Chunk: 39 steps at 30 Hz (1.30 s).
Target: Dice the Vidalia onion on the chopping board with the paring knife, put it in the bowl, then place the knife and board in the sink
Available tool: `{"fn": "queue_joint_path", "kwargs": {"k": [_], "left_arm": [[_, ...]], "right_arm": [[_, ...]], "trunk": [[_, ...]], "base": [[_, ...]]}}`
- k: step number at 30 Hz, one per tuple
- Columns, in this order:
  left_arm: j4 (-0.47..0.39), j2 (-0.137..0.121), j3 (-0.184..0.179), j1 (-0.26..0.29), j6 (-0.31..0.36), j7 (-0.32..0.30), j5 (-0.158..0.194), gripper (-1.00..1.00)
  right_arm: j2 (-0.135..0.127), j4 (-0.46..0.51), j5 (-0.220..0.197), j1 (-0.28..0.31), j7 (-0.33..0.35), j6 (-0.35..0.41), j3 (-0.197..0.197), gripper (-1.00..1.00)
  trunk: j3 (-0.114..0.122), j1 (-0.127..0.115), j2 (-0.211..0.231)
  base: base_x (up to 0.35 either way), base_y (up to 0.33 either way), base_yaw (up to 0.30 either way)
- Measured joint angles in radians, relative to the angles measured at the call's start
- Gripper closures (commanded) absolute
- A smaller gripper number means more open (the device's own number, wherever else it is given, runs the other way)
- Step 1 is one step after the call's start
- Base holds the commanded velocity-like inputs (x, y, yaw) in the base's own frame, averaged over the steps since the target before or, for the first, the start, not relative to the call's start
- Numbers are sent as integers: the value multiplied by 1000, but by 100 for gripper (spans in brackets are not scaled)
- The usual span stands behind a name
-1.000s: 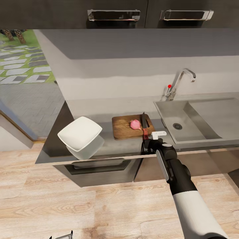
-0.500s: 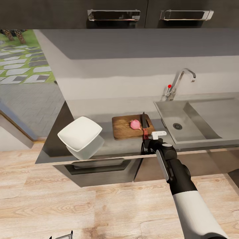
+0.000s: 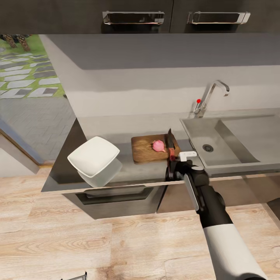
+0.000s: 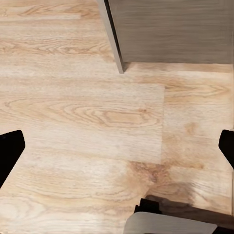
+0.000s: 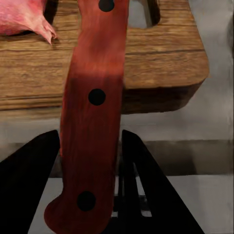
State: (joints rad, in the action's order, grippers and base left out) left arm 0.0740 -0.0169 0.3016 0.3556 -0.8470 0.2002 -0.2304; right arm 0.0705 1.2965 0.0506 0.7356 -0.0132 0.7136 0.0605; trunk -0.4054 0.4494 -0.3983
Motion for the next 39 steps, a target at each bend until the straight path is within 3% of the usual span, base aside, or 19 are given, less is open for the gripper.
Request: {"fn": "queue_joint_path", "kwargs": {"k": [11,13,18,22,25,26,29,31,32,33,36,39], "left_arm": [[0,5,0,0,21,0,0,-100],[0,5,0,0,21,0,0,-100],[0,5,0,0,21,0,0,-100],[0,5,0,0,21,0,0,-100],[0,5,0,0,21,0,0,-100],[0,5,0,0,21,0,0,-100],[0,5,0,0,21,0,0,-100],[0,5,0,0,21,0,0,-100],[0,5,0,0,21,0,0,-100],[0,5,0,0,21,0,0,-100],[0,5,0,0,21,0,0,-100],[0,5,0,0,21,0,0,-100]], "right_arm": [[1,174,23,0,-30,137,0,100],[2,189,44,0,-52,146,1,100],[4,203,147,1,-79,154,4,100],[5,205,246,1,-79,156,5,100],[14,205,365,1,-81,156,8,100],[17,205,387,1,-81,156,10,100],[43,205,491,1,-81,156,24,100],[82,205,567,1,-82,156,40,100],[103,205,651,0,-83,156,56,100],[104,205,696,0,-83,156,69,100],[104,205,780,0,-84,157,120,100],[104,207,820,0,-84,163,197,100]], "trunk": [[0,0,0],[0,0,0],[0,0,0],[0,0,0],[0,0,0],[0,0,0],[0,0,0],[0,0,0],[0,0,0],[0,0,0],[0,0,0],[0,0,0]], "base": [[0,0,0],[0,0,0],[0,0,0],[0,0,0],[0,0,0],[0,0,0],[0,0,0],[0,0,0],[0,0,0],[0,0,0],[0,0,0],[0,0,0]]}}
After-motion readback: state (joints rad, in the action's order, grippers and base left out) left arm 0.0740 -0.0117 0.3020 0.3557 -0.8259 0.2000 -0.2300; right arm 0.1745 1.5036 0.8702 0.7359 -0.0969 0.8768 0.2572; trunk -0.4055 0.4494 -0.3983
